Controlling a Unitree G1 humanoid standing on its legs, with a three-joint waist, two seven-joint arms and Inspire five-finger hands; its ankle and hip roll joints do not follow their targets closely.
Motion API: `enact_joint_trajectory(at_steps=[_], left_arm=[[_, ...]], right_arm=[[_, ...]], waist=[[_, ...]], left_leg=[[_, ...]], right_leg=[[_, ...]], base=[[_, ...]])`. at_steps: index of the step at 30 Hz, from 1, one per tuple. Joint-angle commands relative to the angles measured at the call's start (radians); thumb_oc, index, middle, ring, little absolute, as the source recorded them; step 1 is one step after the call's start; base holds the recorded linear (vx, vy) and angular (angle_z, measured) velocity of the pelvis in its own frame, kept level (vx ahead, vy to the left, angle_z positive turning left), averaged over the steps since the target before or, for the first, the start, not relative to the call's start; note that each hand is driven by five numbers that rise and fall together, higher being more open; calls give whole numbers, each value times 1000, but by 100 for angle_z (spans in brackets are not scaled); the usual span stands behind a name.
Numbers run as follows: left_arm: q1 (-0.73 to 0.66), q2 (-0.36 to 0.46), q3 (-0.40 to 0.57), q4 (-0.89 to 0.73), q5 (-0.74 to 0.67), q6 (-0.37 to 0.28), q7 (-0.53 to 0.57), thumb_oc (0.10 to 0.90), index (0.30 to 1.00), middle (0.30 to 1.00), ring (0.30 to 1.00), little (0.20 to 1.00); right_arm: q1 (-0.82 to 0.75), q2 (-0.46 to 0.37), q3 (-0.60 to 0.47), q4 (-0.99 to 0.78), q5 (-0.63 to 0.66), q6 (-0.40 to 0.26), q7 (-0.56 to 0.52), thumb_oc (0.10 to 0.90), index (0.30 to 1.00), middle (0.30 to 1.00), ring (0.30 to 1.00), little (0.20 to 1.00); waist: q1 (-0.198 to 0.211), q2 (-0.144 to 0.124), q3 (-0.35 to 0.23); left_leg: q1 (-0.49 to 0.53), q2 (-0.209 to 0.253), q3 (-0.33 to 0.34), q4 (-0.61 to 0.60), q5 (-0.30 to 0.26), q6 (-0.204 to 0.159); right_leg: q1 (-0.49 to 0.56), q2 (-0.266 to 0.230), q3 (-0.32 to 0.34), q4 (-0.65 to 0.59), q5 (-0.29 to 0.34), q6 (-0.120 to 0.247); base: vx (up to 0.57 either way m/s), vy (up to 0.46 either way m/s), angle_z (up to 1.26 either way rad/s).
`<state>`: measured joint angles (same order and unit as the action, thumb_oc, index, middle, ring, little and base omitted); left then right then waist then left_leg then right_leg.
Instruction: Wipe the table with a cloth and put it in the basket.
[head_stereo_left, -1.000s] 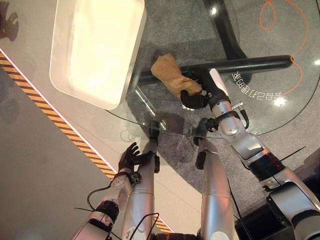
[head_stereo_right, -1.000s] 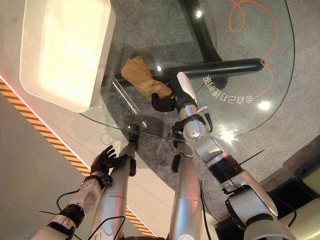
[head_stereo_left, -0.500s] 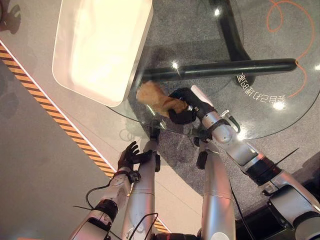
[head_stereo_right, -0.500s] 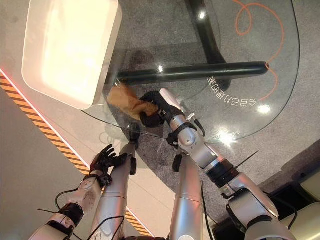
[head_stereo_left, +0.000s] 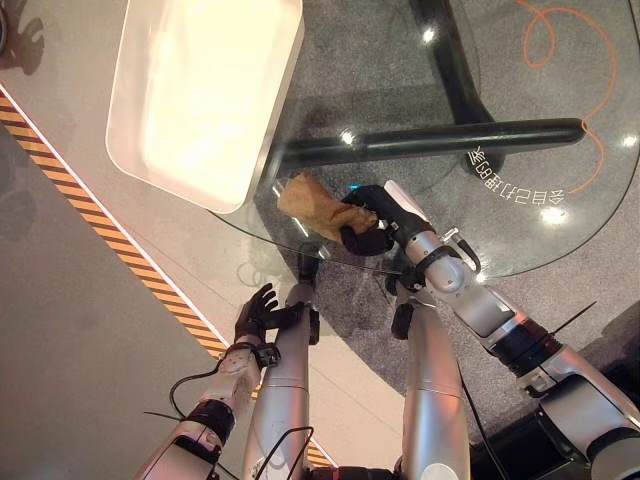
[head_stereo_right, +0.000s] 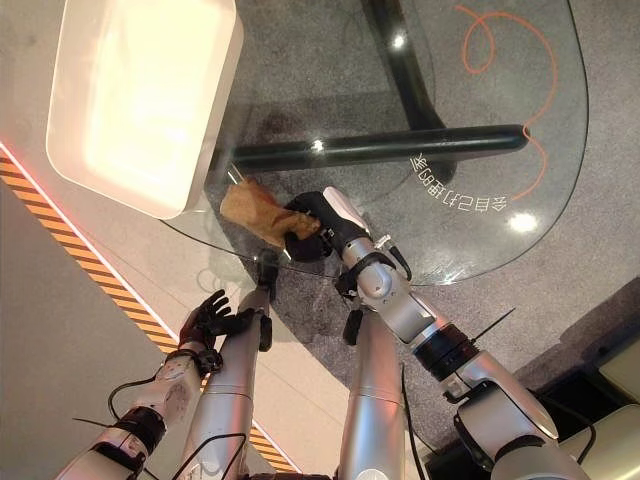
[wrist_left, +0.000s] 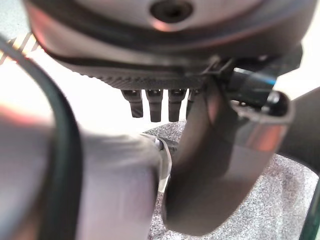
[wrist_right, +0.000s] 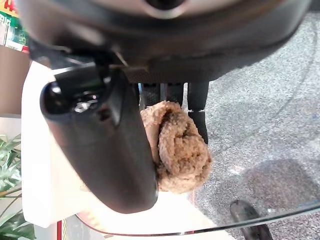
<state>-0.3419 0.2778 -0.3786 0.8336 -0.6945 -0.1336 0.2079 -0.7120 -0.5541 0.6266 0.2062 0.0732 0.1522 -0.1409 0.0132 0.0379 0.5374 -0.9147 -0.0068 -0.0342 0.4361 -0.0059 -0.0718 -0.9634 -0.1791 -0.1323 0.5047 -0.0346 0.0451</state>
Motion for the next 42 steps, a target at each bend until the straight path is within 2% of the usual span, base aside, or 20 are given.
enact_joint_trajectory(at_steps=[1, 3, 4, 5, 6, 7, 8, 9, 13, 14, 15, 16, 18, 19, 21, 22, 23, 24, 25, 42], left_arm=[[119, -13, -16, -8, -2, 12, 7, 800, 900, 900, 900, 900], [119, -15, -18, -6, -7, 9, 10, 800, 900, 900, 900, 900], [140, -18, -24, -5, -6, 7, 8, 800, 900, 900, 900, 900], [121, -17, -16, -3, -5, 4, 7, 800, 900, 900, 900, 900], [124, -20, -16, 0, -5, -3, 8, 800, 900, 900, 900, 900], [146, -23, -22, 0, -4, -5, 8, 800, 900, 900, 900, 900], [149, -23, -22, -1, -3, -5, 9, 800, 900, 900, 900, 900], [131, -23, -12, -4, 0, -6, 14, 800, 900, 900, 900, 900], [140, -24, -5, -4, 3, -10, 16, 800, 900, 900, 900, 900], [162, -25, -9, -4, 3, -11, 16, 800, 900, 900, 900, 900], [165, -25, -8, -6, 4, -12, 16, 800, 900, 900, 900, 900], [146, -24, -1, -7, 4, -13, 16, 800, 900, 900, 900, 900], [151, -26, 1, -10, 7, -14, 19, 800, 900, 900, 900, 900], [171, -28, -5, -9, 7, -15, 19, 800, 900, 900, 900, 900], [173, -27, -1, -10, 9, -14, 16, 800, 900, 900, 900, 900], [152, -25, 6, -12, 8, -13, 16, 800, 900, 900, 900, 900], [174, -26, 1, -13, 10, -13, 16, 800, 900, 900, 900, 900], [175, -27, 2, -14, 11, -15, 18, 800, 900, 900, 900, 900], [156, -24, 10, -17, 14, -13, 20, 800, 900, 900, 900, 900], [160, -18, 11, -25, -7, -28, 13, 800, 900, 900, 900, 900]], right_arm=[[-10, -5, -24, -170, 16, -68, -72, 100, 300, 300, 300, 200], [-5, -6, -43, -154, -9, -64, -116, 100, 300, 300, 300, 200], [18, -4, -49, -147, -20, -60, -140, 100, 300, 300, 300, 200], [0, -10, -59, -145, -27, -58, -155, 100, 300, 300, 300, 200], [4, -12, -74, -142, -37, -47, -190, 100, 300, 300, 300, 200], [26, -10, -78, -139, -41, -47, -205, 100, 300, 300, 300, 200], [30, -12, -85, -138, -45, -46, -218, 100, 300, 300, 300, 200], [15, -20, -111, -135, -56, -43, -246, 100, 300, 300, 300, 200], [30, -39, -170, -125, -82, -45, -333, 100, 300, 300, 300, 200], [50, -38, -176, -123, -90, -45, -344, 100, 300, 300, 300, 200], [52, -42, -187, -124, -99, -46, -355, 100, 300, 300, 300, 200], [34, -49, -197, -127, -103, -47, -362, 100, 300, 300, 300, 200], [28, -64, -226, -128, -119, -40, -400, 100, 300, 300, 300, 200], [44, -62, -226, -125, -121, -38, -409, 100, 300, 300, 300, 200], [36, -70, -240, -119, -138, -23, -437, 100, 300, 300, 300, 200], [15, -77, -247, -119, -140, -19, -444, 100, 300, 300, 300, 200], [34, -78, -250, -116, -145, -14, -465, 100, 300, 300, 300, 200], [33, -82, -255, -113, -148, -9, -480, 100, 300, 300, 300, 200], [15, -91, -266, -112, -147, -5, -493, 100, 300, 300, 300, 200], [24, -154, -386, -63, -70, -20, -750, 100, 300, 300, 300, 200]], waist=[[0, 29, -17], [-2, 28, -17], [2, 30, -17], [-4, 27, -17], [-5, 26, -17], [-1, 28, -17], [-1, 27, -17], [-8, 24, -17], [-13, 19, -17], [-10, 21, -17], [-10, 20, -17], [-15, 18, -17], [-16, 17, -17], [-12, 19, -17], [-12, 19, -17], [-16, 16, -17], [-12, 19, -17], [-12, 18, -17], [-17, 15, -17], [-27, 18, -17]], left_leg=[[-50, -49, 137, 24, -20, 67], [-50, -48, 137, 26, -22, 69], [-14, -44, 132, 35, -56, 63], [-48, -48, 138, 26, -24, 70], [-47, -47, 138, 26, -25, 71], [-12, -42, 133, 35, -59, 65], [-10, -41, 133, 36, -61, 65], [-46, -45, 139, 26, -27, 71], [-43, -44, 139, 29, -32, 74], [-7, -40, 132, 37, -66, 70], [-7, -40, 131, 37, -68, 70], [-42, -44, 137, 29, -35, 76], [-44, -45, 137, 33, -38, 77], [-8, -41, 130, 42, -72, 72], [-5, -41, 129, 40, -74, 72], [-39, -45, 136, 31, -40, 77], [-5, -40, 129, 39, -74, 72], [-7, -41, 129, 41, -75, 73], [-42, -46, 135, 31, -40, 79], [-40, -49, 136, 23, -46, 80]], right_leg=[[-35, 63, -3, -122, 109, 24], [-35, 63, -1, -120, 109, 24], [-3, 69, 3, -106, 77, 32], [-33, 64, 0, -121, 109, 24], [-33, 65, 1, -119, 109, 24], [-2, 71, 5, -104, 77, 31], [0, 72, 6, -105, 76, 31], [-32, 66, 3, -119, 109, 25], [-30, 70, 8, -119, 110, 26], [2, 76, 13, -105, 79, 34], [2, 76, 13, -104, 79, 34], [-29, 71, 10, -118, 110, 27], [-30, 74, 13, -117, 109, 28], [1, 80, 18, -102, 77, 35], [4, 82, 19, -102, 76, 37], [-27, 77, 15, -117, 108, 30], [4, 84, 20, -102, 76, 37], [2, 84, 20, -101, 75, 36], [-29, 79, 16, -117, 107, 29], [-24, 92, 27, -132, 108, 34]], base=[[0, 0, 0], [-1, 0, 0], [0, 0, 0], [0, 0, 0], [0, 0, 0], [54, 3, 0], [0, 0, 0], [-55, -6, -2], [-1, -3, 0], [55, -3, -2], [0, 0, 0], [-52, -6, -2], [2, -3, -1], [53, -3, -1], [-2, -6, 0], [0, 0, 0], [0, 0, 0], [0, 0, 0], [-54, -5, -1], [-4, 1, -1]])
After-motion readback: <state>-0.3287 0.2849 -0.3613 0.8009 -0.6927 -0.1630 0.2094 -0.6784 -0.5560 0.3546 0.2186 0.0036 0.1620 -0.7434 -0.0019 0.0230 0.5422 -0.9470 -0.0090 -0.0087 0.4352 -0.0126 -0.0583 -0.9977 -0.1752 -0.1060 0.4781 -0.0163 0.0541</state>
